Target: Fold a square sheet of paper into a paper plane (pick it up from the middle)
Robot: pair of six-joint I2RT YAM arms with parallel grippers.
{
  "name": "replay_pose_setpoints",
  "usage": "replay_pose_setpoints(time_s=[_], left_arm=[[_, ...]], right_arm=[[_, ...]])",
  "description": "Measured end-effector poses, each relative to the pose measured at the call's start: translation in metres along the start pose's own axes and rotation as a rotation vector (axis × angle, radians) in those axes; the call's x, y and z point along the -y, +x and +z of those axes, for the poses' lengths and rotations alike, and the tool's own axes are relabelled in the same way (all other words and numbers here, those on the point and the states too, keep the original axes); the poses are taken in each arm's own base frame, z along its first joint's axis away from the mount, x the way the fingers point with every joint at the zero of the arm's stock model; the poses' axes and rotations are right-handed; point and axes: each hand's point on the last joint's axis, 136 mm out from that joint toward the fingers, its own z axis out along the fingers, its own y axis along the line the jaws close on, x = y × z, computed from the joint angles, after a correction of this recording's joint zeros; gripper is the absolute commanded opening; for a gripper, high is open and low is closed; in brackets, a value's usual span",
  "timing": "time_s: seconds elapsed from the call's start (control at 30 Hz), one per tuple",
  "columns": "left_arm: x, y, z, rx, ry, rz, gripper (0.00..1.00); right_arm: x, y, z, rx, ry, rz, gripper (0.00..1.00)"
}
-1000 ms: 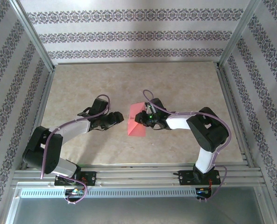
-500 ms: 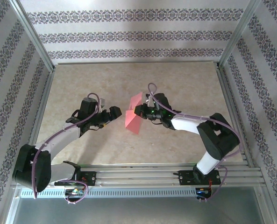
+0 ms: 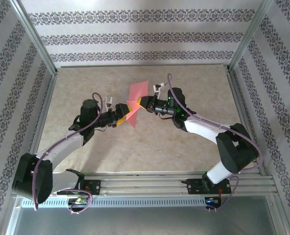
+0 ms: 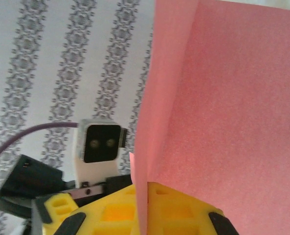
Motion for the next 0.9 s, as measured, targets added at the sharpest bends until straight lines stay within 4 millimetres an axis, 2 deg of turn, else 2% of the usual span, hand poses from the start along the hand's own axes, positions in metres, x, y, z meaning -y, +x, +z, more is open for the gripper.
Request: replay_pose_setpoints(time_s=[0.07,0.2,0.27,0.4,0.57,0.9], left_arm=[[0.007,-0.001,0.001,-0.001,0.031,-0.001,0.94],[0.019,-0.004,0.003,-0.005,0.091,-0.004,0.71],[0.024,-0.005,0.004,-0.008,0.115,-0.007,0.6],[0.031,-0.008,0.005,-0.011,0.154,-0.008,0.47],[0.034,-0.009,0.007,-0.013,0.185,-0.012,0.39],[0.024,-0.009,0.008,-0.009,0.182,-0.043,0.24]], right_arm=[[-0.01,-0.004,0.0,-0.002,-0.038,0.003,0.05],[-0.02,-0.004,0.002,-0.021,-0.077,0.015,0.05],[-0.02,-0.003,0.003,-0.029,-0.083,0.021,0.06],[-0.012,0.0,0.007,-0.049,-0.079,0.049,0.06],[-0.001,0.004,0.01,-0.073,-0.066,0.071,0.06],[0.009,0.002,0.008,-0.077,-0.062,0.077,0.07]])
